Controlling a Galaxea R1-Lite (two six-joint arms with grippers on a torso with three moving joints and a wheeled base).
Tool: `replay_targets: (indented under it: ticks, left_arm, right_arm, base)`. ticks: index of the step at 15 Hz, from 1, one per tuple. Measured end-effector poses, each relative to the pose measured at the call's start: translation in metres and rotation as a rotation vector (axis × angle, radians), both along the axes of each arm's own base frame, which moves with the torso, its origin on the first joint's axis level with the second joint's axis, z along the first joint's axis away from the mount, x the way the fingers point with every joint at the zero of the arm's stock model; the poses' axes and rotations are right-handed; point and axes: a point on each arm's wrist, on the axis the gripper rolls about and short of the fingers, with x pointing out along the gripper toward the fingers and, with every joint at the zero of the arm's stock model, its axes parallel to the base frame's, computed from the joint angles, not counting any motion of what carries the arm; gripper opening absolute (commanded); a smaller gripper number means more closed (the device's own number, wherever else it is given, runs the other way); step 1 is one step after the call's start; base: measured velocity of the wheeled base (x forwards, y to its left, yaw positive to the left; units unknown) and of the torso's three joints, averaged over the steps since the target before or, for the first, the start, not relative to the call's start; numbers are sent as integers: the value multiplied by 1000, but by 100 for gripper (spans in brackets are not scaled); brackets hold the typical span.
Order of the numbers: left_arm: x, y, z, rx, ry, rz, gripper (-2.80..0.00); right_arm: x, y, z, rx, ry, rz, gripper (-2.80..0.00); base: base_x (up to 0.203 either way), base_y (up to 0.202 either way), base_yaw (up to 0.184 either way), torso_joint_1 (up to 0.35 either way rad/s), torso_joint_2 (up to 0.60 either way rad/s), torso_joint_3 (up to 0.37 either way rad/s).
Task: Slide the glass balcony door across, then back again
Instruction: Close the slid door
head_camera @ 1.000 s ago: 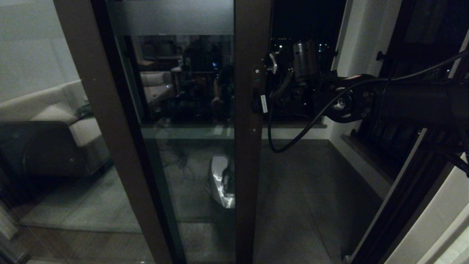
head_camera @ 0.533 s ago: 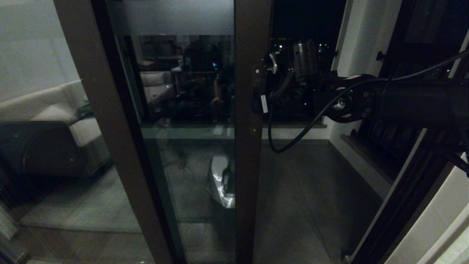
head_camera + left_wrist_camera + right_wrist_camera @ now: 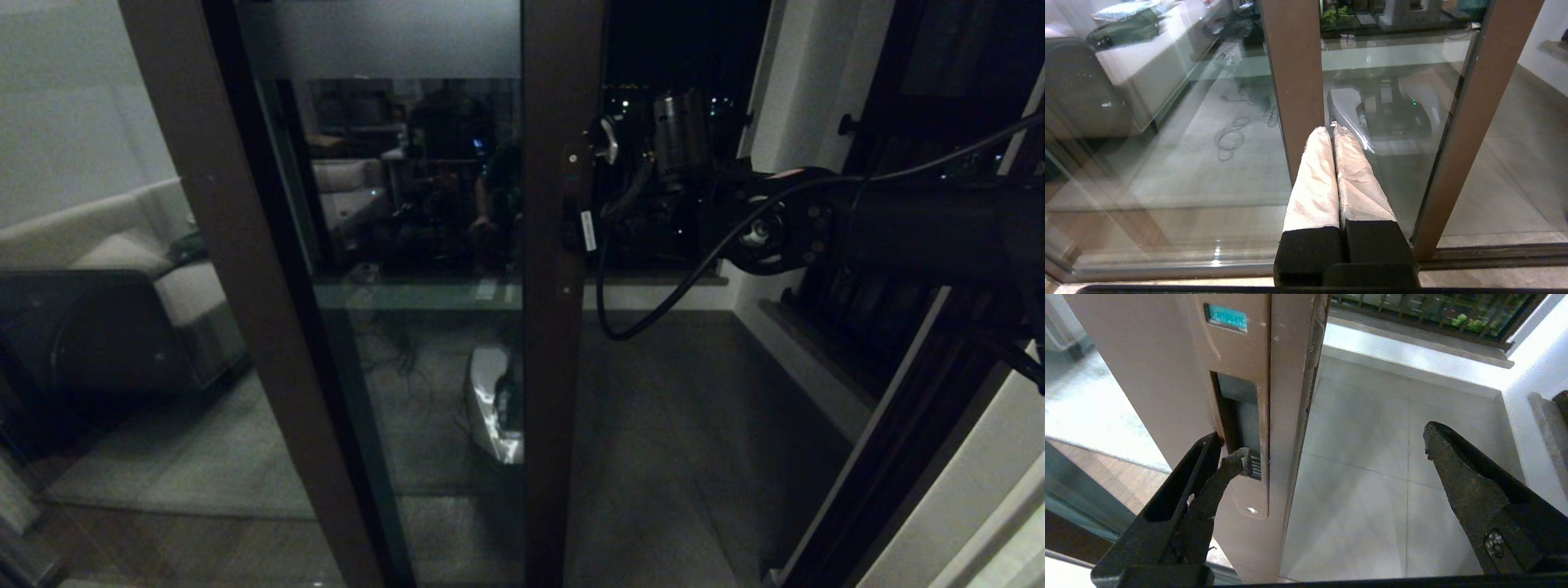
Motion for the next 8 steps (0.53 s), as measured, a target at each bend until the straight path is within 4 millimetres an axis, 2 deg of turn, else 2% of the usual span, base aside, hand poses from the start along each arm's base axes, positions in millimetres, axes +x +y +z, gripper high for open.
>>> replay_targets:
  ticks: [2,8]
  left_arm:
    - [0,0,0,0,0,0,-280]
    - [0,0,0,0,0,0,-280]
  right_arm:
    - [4,-1,5,33,-65,-5,0]
    - [8,0,-1,28,-56,-7,0]
  base:
    - [0,0,0,0,0,0]
    - [0,0,0,0,0,0]
